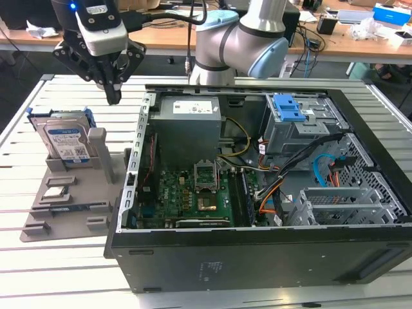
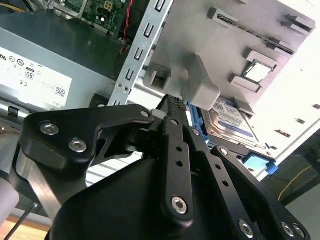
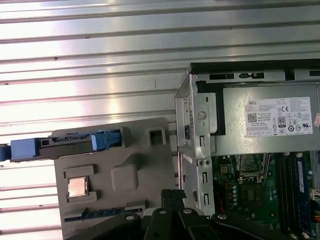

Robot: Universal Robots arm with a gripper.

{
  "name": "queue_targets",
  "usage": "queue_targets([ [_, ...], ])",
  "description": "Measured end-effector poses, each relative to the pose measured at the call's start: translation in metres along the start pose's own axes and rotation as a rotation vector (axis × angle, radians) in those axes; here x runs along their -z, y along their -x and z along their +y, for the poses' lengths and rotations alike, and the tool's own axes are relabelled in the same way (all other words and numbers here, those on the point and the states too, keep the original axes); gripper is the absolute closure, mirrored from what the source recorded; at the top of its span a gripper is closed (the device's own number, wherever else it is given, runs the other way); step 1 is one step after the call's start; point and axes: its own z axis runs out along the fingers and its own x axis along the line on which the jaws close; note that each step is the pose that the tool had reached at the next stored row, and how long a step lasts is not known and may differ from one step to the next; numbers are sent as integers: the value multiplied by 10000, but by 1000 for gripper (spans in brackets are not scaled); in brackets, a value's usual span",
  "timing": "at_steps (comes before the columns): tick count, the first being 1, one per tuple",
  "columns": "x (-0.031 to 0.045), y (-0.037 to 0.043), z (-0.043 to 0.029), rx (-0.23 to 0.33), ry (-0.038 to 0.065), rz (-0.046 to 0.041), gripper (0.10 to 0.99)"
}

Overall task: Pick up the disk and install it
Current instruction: 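Reach for the disk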

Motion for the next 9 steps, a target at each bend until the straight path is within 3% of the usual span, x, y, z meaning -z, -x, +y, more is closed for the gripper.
queue_targets([
  [9,5,-181,-14,1,0,0,980],
])
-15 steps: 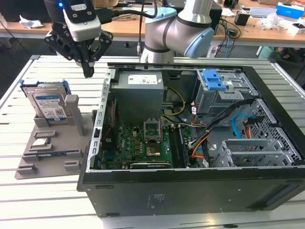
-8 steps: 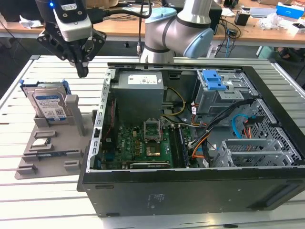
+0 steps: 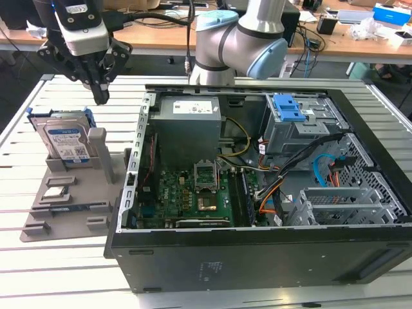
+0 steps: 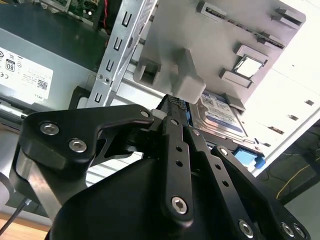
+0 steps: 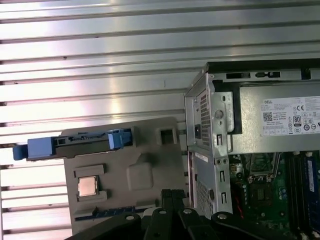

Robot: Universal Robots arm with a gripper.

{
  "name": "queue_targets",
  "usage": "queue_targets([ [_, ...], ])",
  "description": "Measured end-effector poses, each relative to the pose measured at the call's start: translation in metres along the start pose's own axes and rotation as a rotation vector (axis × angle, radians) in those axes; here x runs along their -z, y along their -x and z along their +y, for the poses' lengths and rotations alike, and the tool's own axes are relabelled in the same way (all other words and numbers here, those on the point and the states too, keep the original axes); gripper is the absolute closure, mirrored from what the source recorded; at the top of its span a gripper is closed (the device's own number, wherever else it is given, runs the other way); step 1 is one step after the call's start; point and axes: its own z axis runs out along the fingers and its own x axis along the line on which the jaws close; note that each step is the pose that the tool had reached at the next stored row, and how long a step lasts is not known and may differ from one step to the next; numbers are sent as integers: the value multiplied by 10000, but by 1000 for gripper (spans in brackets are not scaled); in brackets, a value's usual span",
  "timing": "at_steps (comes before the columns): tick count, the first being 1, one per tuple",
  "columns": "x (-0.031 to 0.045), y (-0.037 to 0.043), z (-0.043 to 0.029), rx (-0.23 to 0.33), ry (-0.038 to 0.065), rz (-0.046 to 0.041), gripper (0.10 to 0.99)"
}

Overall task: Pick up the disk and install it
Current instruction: 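Reach for the disk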

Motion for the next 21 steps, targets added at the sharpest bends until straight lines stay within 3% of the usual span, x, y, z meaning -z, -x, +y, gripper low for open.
queue_targets([
  [7,3,-128,-10,1,0,0,980],
  [11,6,-260,-19,0,1,-1,980],
  [21,12,-446,-33,0,0,0,980],
])
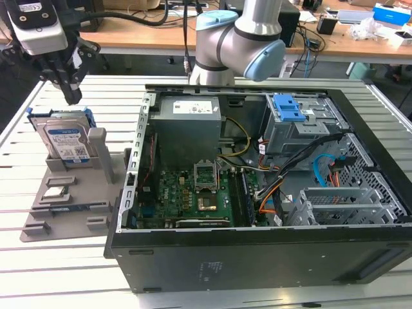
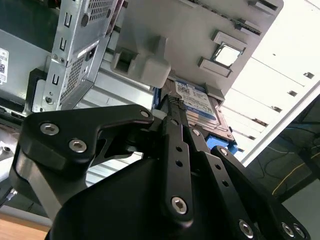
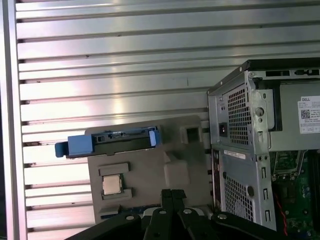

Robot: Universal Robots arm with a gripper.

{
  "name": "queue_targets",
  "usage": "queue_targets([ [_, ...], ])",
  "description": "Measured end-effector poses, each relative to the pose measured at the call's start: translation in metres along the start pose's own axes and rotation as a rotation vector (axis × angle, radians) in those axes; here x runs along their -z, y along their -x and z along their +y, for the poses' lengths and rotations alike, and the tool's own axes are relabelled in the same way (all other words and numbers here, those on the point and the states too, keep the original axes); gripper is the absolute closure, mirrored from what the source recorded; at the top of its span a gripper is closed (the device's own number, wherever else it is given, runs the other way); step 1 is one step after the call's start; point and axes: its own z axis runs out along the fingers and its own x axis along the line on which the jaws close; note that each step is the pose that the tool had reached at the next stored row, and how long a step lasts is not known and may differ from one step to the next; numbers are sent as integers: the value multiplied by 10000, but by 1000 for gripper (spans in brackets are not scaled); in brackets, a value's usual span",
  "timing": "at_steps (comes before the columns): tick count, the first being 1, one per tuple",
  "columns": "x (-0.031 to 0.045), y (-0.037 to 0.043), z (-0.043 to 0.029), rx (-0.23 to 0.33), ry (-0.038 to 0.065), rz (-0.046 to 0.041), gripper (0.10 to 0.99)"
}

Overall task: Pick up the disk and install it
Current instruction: 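Reach for the disk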

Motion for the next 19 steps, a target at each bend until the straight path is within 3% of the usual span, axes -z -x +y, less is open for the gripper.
queue_targets([
  [12,7,-295,-22,0,0,0,980],
  [19,9,-413,-31,0,0,0,980],
])
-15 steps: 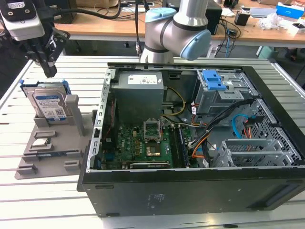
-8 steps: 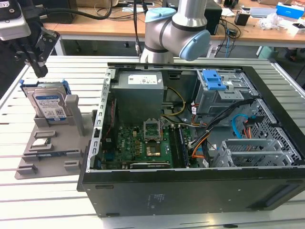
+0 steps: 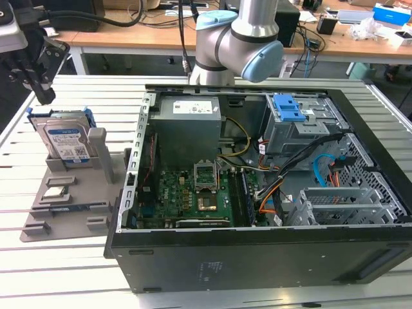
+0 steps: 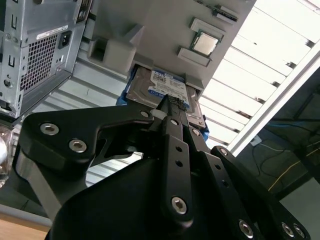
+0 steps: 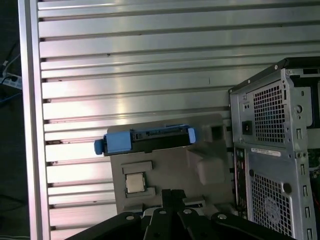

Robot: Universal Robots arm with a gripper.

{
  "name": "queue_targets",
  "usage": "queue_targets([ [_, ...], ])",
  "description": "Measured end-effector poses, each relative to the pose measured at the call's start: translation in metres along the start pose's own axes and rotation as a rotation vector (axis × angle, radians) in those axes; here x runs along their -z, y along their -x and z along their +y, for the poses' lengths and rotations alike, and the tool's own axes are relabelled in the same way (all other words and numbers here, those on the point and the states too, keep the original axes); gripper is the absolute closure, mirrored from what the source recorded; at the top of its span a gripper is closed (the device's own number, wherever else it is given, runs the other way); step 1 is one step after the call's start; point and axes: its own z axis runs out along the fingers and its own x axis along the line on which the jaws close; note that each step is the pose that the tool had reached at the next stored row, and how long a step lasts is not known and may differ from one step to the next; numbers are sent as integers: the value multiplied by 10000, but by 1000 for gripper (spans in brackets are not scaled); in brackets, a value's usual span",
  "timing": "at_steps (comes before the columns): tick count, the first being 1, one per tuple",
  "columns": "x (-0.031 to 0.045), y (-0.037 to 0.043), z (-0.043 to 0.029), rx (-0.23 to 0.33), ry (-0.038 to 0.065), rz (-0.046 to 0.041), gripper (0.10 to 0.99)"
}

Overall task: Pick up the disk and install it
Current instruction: 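Reach for the disk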

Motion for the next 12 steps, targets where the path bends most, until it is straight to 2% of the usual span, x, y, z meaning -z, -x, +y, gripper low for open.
queue_targets([
  [3,1,-51,-4,0,0,0,980],
  [8,4,-198,-15,1,0,1,980],
  [12,5,-267,-20,1,0,0,980],
])
